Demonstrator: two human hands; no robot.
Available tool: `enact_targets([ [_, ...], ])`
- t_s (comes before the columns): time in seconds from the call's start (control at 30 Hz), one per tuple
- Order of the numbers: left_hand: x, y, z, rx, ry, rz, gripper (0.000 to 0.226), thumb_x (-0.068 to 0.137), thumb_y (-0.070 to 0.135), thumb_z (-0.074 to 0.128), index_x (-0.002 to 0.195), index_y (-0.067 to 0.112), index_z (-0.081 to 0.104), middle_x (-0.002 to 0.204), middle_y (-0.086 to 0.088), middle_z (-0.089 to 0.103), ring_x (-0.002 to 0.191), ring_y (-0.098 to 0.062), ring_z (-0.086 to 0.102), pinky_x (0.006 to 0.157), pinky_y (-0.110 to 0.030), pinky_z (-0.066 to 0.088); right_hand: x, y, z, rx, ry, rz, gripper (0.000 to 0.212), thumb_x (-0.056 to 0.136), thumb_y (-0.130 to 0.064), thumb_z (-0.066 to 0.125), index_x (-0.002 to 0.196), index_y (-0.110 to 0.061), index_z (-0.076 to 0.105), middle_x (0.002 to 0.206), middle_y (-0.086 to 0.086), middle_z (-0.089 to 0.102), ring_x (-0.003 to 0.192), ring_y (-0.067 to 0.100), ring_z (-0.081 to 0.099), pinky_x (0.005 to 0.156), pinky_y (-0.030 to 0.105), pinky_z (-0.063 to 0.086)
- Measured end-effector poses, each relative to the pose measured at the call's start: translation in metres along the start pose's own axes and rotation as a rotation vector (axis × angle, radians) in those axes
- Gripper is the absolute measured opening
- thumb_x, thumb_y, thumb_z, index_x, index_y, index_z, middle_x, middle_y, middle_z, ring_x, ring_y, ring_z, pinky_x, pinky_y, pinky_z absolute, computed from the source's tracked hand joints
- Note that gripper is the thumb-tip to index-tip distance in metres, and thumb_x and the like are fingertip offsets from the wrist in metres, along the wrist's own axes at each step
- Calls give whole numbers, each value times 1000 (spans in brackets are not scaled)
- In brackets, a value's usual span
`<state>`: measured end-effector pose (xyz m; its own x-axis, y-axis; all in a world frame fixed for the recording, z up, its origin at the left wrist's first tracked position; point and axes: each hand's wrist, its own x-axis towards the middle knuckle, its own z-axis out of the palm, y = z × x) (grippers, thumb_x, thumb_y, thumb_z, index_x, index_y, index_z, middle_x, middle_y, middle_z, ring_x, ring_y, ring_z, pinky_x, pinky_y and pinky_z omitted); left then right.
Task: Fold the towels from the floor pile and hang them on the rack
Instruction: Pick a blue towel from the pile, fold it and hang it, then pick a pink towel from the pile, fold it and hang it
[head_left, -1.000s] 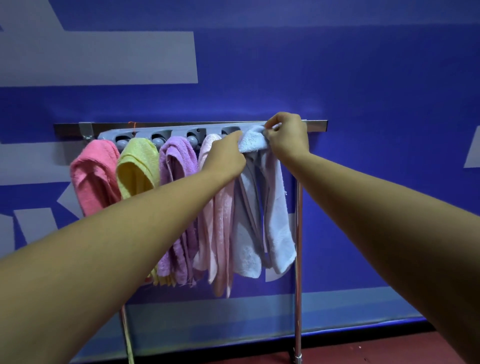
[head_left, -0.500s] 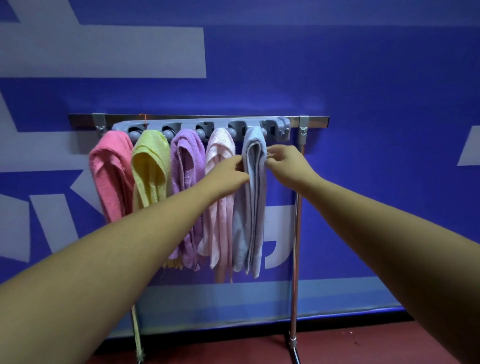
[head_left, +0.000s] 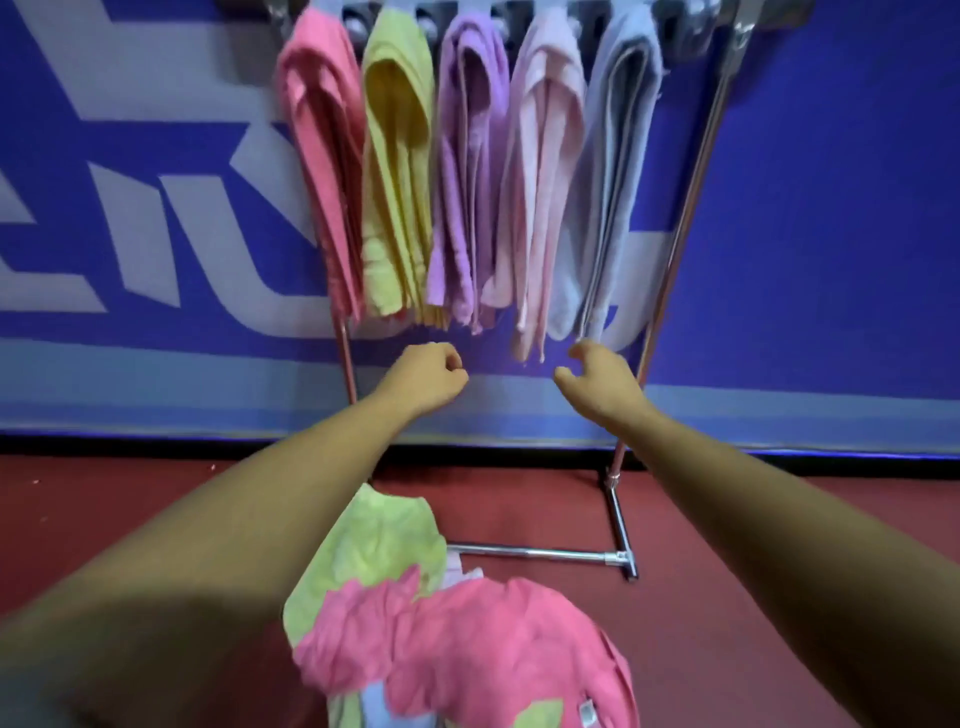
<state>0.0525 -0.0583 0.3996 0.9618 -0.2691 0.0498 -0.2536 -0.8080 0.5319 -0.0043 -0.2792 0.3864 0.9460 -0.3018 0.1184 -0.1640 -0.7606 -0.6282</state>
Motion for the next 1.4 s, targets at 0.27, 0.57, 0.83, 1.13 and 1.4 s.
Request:
enact_targets([
  [0.27, -36, -120, 98, 4, -189, -225, 14, 82, 18, 54, 79, 18, 67, 85, -5, 72, 89, -28, 68, 77, -28, 51, -49, 64, 150, -58, -285, 145, 44, 90, -25, 63, 124, 2, 59, 123, 25, 65, 118, 40, 59, 98, 42, 48],
  [0.57, -68, -213, 239, 54, -436, -326, 30, 94, 18, 50, 112, 2, 69, 122, -16, 67, 117, -32, 60, 97, -34, 48, -80, 135, 259, -108, -507, 322, 41, 85, -26, 64, 119, -2, 61, 114, 21, 68, 110, 38, 61, 87, 37, 48],
  [0.83, -98, -270, 345, 239, -571, -319, 42, 85, 28, 58, 121, 7, 60, 123, -18, 61, 117, -36, 53, 99, -37, 43, -125, 191, 351, -218, -767, 342, 45, 83, -32, 72, 120, -10, 59, 111, 8, 63, 106, 30, 61, 86, 36, 50],
  [1.13, -138, -308, 392, 259, -598, -313, 33, 95, 6, 45, 126, -1, 54, 128, -20, 57, 118, -34, 54, 97, -35, 35, -156, 231, 402, -346, -699, 304, 18, 83, -12, 58, 99, -13, 67, 100, 11, 67, 89, 33, 66, 71, 32, 46],
  [1.4, -120, -285, 352, -284, -418, -297, 33, 84, 2, 71, 116, 8, 67, 116, -8, 65, 103, -18, 59, 86, -24, 44, -120, 205, 352, 115, -628, 326, 18, 80, -5, 77, 71, -13, 64, 75, 4, 65, 69, 17, 57, 65, 26, 43],
])
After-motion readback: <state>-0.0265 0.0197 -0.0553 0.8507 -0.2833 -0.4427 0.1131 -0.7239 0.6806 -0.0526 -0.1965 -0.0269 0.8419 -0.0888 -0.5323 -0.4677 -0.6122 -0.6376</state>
